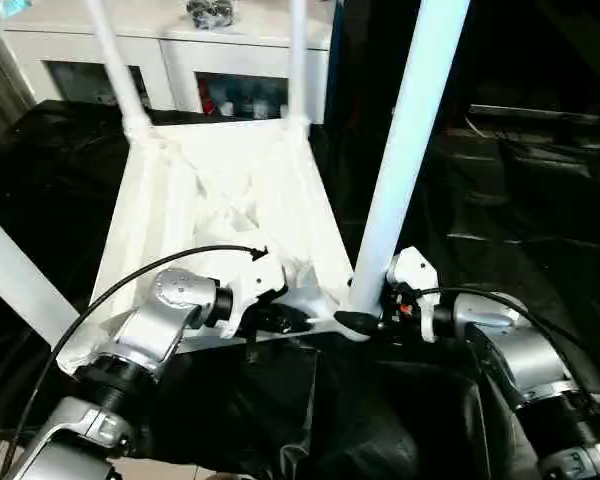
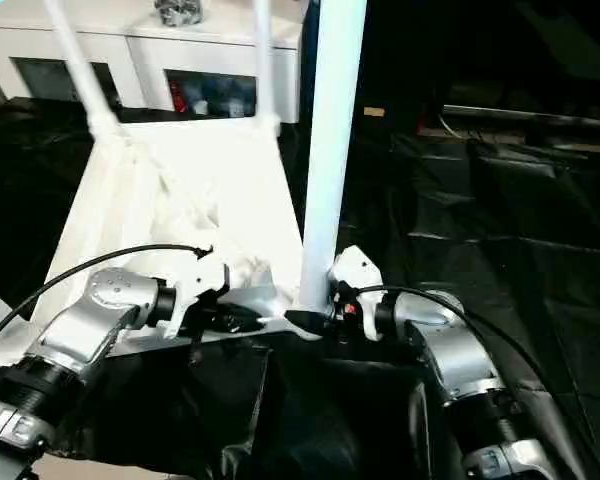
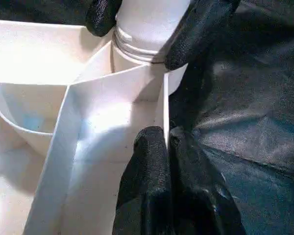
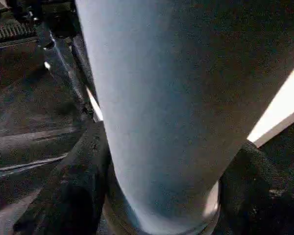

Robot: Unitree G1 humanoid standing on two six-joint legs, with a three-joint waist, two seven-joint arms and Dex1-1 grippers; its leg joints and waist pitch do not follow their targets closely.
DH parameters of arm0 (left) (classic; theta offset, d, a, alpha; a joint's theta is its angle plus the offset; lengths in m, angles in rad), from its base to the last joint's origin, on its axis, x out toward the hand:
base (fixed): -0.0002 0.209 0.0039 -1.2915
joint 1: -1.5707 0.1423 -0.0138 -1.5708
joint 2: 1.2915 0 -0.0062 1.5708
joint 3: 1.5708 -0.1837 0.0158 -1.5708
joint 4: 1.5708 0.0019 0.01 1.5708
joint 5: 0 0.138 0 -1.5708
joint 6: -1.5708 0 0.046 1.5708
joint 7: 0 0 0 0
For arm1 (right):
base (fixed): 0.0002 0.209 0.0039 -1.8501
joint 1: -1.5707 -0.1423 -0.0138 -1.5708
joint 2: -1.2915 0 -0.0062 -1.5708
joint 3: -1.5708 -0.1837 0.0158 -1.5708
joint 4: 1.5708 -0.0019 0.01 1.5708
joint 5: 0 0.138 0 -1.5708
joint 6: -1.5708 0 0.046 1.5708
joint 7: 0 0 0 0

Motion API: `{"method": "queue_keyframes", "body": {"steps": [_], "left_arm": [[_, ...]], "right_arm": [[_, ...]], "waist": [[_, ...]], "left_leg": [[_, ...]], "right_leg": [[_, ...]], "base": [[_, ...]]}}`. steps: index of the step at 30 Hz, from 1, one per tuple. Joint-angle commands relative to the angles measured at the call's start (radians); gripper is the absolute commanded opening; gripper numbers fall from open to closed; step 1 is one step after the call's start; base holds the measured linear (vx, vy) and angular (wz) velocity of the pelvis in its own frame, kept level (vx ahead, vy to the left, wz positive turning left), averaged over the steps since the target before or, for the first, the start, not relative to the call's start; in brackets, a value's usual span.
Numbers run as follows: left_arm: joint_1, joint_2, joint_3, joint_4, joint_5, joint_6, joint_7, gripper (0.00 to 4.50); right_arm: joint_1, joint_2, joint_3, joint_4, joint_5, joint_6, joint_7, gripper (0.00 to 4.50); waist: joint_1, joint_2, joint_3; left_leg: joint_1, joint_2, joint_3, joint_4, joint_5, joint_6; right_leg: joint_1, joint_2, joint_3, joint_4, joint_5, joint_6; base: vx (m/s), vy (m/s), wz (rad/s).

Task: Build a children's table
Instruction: Rotate leg to tighten

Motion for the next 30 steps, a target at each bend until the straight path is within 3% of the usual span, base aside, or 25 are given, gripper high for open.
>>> {"method": "queue_keyframes", "body": {"steps": [1, 9, 12, 16, 19, 21, 26, 28, 30], "left_arm": [[-0.004, -0.016, -0.022, -0.044, -0.018, -0.016, -0.021, 0.00], [-0.004, -0.015, -0.022, -0.043, -0.016, -0.014, -0.011, 0.00], [-0.017, -0.051, -0.010, -0.014, 0.014, -0.001, 0.080, 0.00], [-0.053, -0.137, 0.013, 0.031, 0.061, 0.038, 0.274, 0.00], [-0.067, -0.183, 0.026, 0.037, 0.072, 0.071, 0.360, 0.00], [-0.073, -0.262, 0.032, 0.029, 0.083, 0.126, 0.466, 0.00], [-0.079, -0.317, 0.021, 0.039, 0.101, 0.134, 0.519, 0.00], [-0.082, -0.321, 0.015, 0.044, 0.106, 0.126, 0.517, 0.00], [-0.079, -0.312, 0.009, 0.037, 0.102, 0.120, 0.498, 0.00]], "right_arm": [[0.006, 0.003, 0.030, -0.037, 0.016, 0.000, 0.032, 2.69], [0.022, 0.001, 0.040, -0.060, 0.023, 0.014, 0.044, 2.63], [0.026, 0.049, 0.012, -0.032, 0.018, 0.019, -0.049, 2.63], [-0.003, 0.157, -0.044, 0.065, -0.032, 0.005, -0.297, 2.63], [-0.017, 0.202, -0.062, 0.104, -0.046, 0.003, -0.390, 2.62], [-0.038, 0.285, -0.087, 0.140, -0.059, 0.015, -0.530, 2.62], [-0.060, 0.356, -0.074, 0.163, -0.079, 0.010, -0.596, 2.62], [-0.064, 0.370, -0.074, 0.163, -0.069, 0.002, -0.582, 3.18], [-0.063, 0.367, -0.081, 0.153, -0.043, 0.011, -0.554, 3.32]], "waist": [[-0.004, -0.007, -0.067], [-0.003, -0.009, -0.069], [-0.004, -0.008, -0.068], [-0.014, -0.011, -0.062], [-0.026, -0.014, -0.061], [-0.031, -0.014, -0.061], [-0.033, -0.013, -0.066], [-0.031, -0.012, -0.067], [-0.030, -0.012, -0.066]], "left_leg": [[0.021, 0.064, -0.027, -0.075, -0.168, 0.050], [0.020, 0.063, -0.026, -0.072, -0.142, 0.061], [0.020, 0.064, -0.026, -0.072, -0.146, 0.061], [0.024, 0.059, -0.029, -0.076, -0.208, 0.016], [0.023, 0.056, -0.033, -0.076, -0.236, 0.002], [0.020, 0.056, -0.032, -0.076, -0.231, 0.008], [0.016, 0.054, -0.032, -0.075, -0.199, 0.025], [0.015, 0.054, -0.031, -0.074, -0.186, 0.040], [0.015, 0.055, -0.030, -0.075, -0.180, 0.046]], "right_leg": [[0.042, -0.074, 0.049, -0.053, -0.237, -0.230], [0.044, -0.073, 0.049, -0.049, -0.205, -0.235], [0.041, -0.073, 0.049, -0.050, -0.209, -0.236], [0.038, -0.075, 0.047, -0.067, -0.339, -0.205], [0.037, -0.076, 0.046, -0.077, -0.412, -0.177], [0.036, -0.075, 0.047, -0.078, -0.410, -0.170], [0.039, -0.072, 0.046, -0.074, -0.350, -0.174], [0.041, -0.073, 0.046, -0.070, -0.318, -0.182], [0.041, -0.071, 0.046, -0.068, -0.298, -0.189]], "base": [[0.000, 0.000, 0.00], [0.000, 0.000, 0.00], [0.000, 0.000, 0.00], [0.000, 0.000, 0.00], [0.000, 0.000, 0.00], [0.000, 0.000, 0.00], [0.000, 0.000, 0.00], [0.000, 0.000, 0.00], [0.000, 0.000, 0.00]]}}
